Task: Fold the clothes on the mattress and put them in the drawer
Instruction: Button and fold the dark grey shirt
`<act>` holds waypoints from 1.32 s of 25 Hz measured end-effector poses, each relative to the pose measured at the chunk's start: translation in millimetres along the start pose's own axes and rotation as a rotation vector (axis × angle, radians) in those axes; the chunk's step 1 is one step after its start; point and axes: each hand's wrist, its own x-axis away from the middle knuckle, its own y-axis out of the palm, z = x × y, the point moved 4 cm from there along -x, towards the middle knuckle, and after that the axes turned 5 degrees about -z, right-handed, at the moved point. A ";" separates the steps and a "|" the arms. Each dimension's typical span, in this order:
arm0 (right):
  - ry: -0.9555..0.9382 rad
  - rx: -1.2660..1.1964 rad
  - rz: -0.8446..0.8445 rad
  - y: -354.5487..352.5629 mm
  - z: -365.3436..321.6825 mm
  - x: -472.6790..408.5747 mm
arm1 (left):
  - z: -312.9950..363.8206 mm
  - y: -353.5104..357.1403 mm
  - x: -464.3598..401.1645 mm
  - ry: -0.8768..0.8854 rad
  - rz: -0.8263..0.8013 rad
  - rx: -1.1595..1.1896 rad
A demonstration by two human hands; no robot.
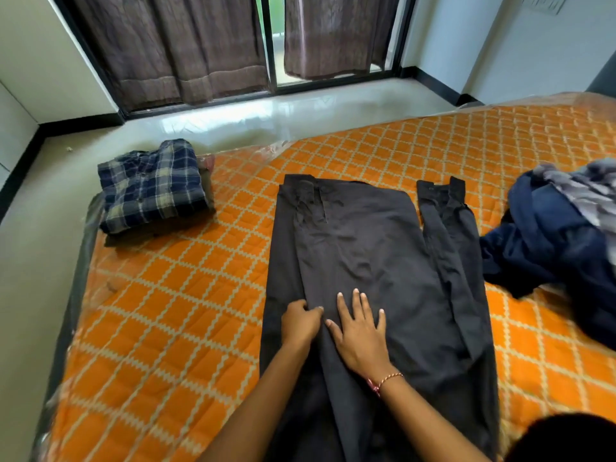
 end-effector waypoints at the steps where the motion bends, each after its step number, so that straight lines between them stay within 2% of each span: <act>1: -0.020 -0.001 0.013 9.7 -3.4 27.8 | -8.7 -2.7 13.2 -0.014 -0.004 -0.004; 4: -0.024 0.019 0.165 33.7 -7.8 90.4 | -26.5 -4.6 46.3 -0.051 -0.040 0.056; 7: 0.018 -0.011 0.183 44.9 -16.3 128.0 | -41.3 0.2 66.5 -0.043 -0.055 0.055; 9: -0.015 -0.019 0.208 35.2 -28.7 145.4 | -36.0 -3.6 80.1 0.040 -0.026 0.163; 11: -0.053 -0.132 0.234 21.5 -40.8 152.0 | -30.4 -14.9 92.0 0.236 0.016 0.184; 12: -0.064 -0.176 0.251 16.6 -42.8 151.1 | -35.3 -19.5 97.5 0.368 0.019 0.053; 13: -0.062 -0.196 0.243 10.9 -45.1 148.9 | -42.2 -21.8 106.8 0.498 0.008 -0.255; 15: -0.093 -0.199 0.232 2.4 -50.5 143.6 | -78.7 -16.8 116.2 0.578 -0.046 -0.720; 16: -0.110 -0.207 0.178 3.1 -55.6 142.6 | -90.7 -16.1 108.8 0.555 -0.110 -0.894; 17: -0.113 -0.201 0.095 9.3 -60.2 141.1 | -96.9 -13.1 103.8 0.638 -0.071 -1.067; 18: -0.120 -0.190 -0.006 17.3 -64.4 140.0 | -94.3 -13.9 106.2 0.585 -0.159 -1.118; 19: -0.134 -0.197 -0.083 25.7 -67.3 138.9 | -90.4 -15.1 112.6 0.628 -0.147 -1.144; 21: -0.170 -0.316 -0.124 28.6 -72.8 134.3 | -90.7 -26.2 119.8 0.570 -0.291 -0.701; 23: -0.164 -0.481 -0.115 24.4 -74.5 123.8 | -82.2 -46.6 122.5 0.448 -0.251 0.011; 24: -0.162 -0.543 -0.170 24.5 -75.8 119.7 | -79.8 -52.9 122.0 0.313 -0.246 0.261; 25: -0.170 -0.588 -0.257 27.8 -77.7 119.3 | -81.1 -54.2 120.1 0.130 -0.269 0.424; 26: -0.197 -0.615 -0.350 33.2 -79.9 121.2 | -82.1 -53.5 119.2 -0.037 -0.274 0.482; 27: -0.223 -0.641 -0.399 37.6 -80.3 123.6 | -79.2 -52.5 121.0 -0.127 -0.281 0.480; 28: -0.222 -0.706 -0.378 37.3 -78.1 128.0 | -78.1 -52.0 124.3 -0.170 -0.258 0.477; 29: -0.179 -0.777 -0.221 31.4 -68.2 124.0 | -75.9 -50.9 128.3 -0.189 -0.217 0.467; 31: 0.057 -0.776 0.314 15.8 -28.5 108.9 | -83.4 -48.1 133.8 -0.205 -0.104 0.443; 32: 0.182 -0.837 0.507 10.5 -3.4 101.1 | -85.6 -46.2 136.6 -0.158 -0.043 0.374; 33: 0.295 -0.994 0.581 8.5 18.4 91.5 | -89.1 -40.5 138.5 -0.100 -0.008 0.265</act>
